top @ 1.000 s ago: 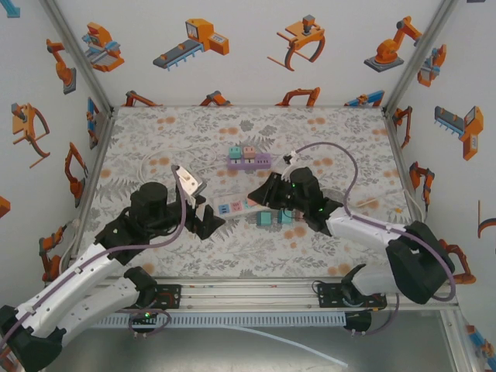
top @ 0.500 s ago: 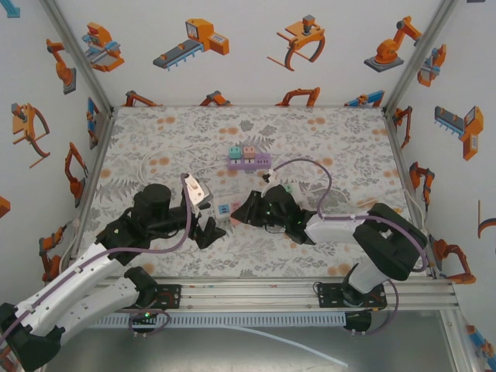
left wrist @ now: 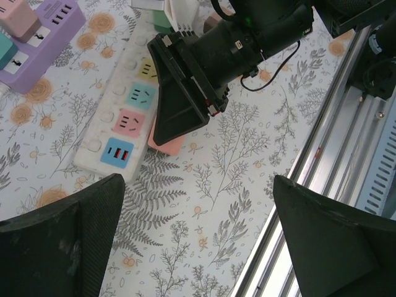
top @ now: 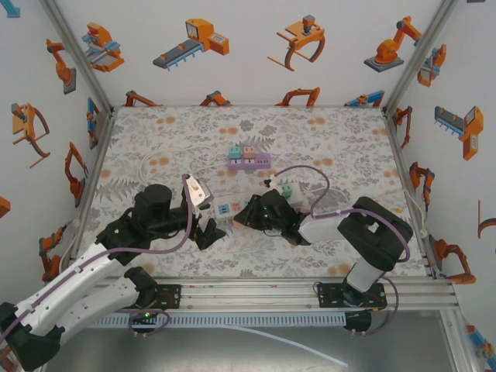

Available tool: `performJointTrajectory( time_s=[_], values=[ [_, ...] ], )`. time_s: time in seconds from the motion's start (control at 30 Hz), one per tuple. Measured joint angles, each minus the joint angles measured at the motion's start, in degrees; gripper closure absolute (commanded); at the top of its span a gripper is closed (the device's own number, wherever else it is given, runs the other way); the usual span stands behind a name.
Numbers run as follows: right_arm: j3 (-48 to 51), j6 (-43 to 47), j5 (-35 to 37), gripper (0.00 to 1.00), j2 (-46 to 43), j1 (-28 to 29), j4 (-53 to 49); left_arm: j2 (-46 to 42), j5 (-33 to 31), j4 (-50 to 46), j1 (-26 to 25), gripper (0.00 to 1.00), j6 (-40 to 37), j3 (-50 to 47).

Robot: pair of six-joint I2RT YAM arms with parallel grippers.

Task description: Pull the plug off the socket

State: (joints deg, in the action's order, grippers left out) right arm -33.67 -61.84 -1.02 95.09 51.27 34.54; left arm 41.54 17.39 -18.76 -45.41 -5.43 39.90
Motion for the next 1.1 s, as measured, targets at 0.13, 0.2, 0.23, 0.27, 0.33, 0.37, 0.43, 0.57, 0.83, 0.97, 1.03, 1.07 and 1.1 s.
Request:
performJointTrajectory(
  time_s=[0.13,0.2,0.23,0.27,0.33,0.37,0.43,0.57,0.83,0.97,1.03,1.07,1.1],
  values=[
    [0.31,-0.83,1.25,0.64,0.2,0.0,0.04,0.0,-0.35,-0.15,0.0,0.03,-0.02,0.0],
    [0.31,-1.4,1.73,0.63,0.5,0.0,0.04,0.0,-0.66,-0.15,-0.04,0.03,-0.02,0.0],
    [0.31,-1.51,1.9,0.62,0.61,0.0,0.04,0.0,-0.74,-0.15,-0.07,0.03,-0.04,0.0],
    [0.35,-1.73,2.12,0.61,0.72,0.0,0.02,0.0,-0.92,-0.17,-0.11,0.03,-0.07,0.0],
    [0.48,-2.12,2.43,0.59,0.74,0.0,0.04,0.0,-1.09,-0.15,-0.17,0.03,-0.15,0.0],
    [0.57,-2.36,2.64,0.58,0.74,0.0,0.02,0.0,-1.18,-0.15,-0.26,0.03,-0.22,0.0],
    [0.7,-2.73,3.08,0.57,0.72,0.0,-0.13,0.0,-1.29,-0.17,-0.33,0.03,-0.24,0.0],
    [0.79,-2.89,4.02,0.55,0.07,0.0,-1.29,0.0,-1.4,-0.17,-0.33,0.03,-0.26,0.0],
    [1.49,-2.75,5.79,0.53,-5.09,0.0,-5.44,0.15,-1.57,-0.17,-0.44,0.03,-0.26,0.0],
    [1.55,-2.16,6.78,0.53,-8.7,0.0,-8.31,0.15,-1.97,-0.2,-0.72,0.03,-0.26,0.0],
    [1.6,-1.57,7.21,0.53,-10.73,0.0,-9.84,0.15,-1.99,-0.2,-0.74,0.03,-0.26,0.0],
    [1.6,-1.29,7.52,0.53,-11.85,0.0,-10.64,0.15,-1.99,-0.2,-0.74,0.03,-0.26,0.0],
    [1.6,-1.05,7.87,0.53,-12.94,0.0,-11.43,0.17,-2.01,-0.2,-0.74,0.03,-0.26,0.0]
  ],
)
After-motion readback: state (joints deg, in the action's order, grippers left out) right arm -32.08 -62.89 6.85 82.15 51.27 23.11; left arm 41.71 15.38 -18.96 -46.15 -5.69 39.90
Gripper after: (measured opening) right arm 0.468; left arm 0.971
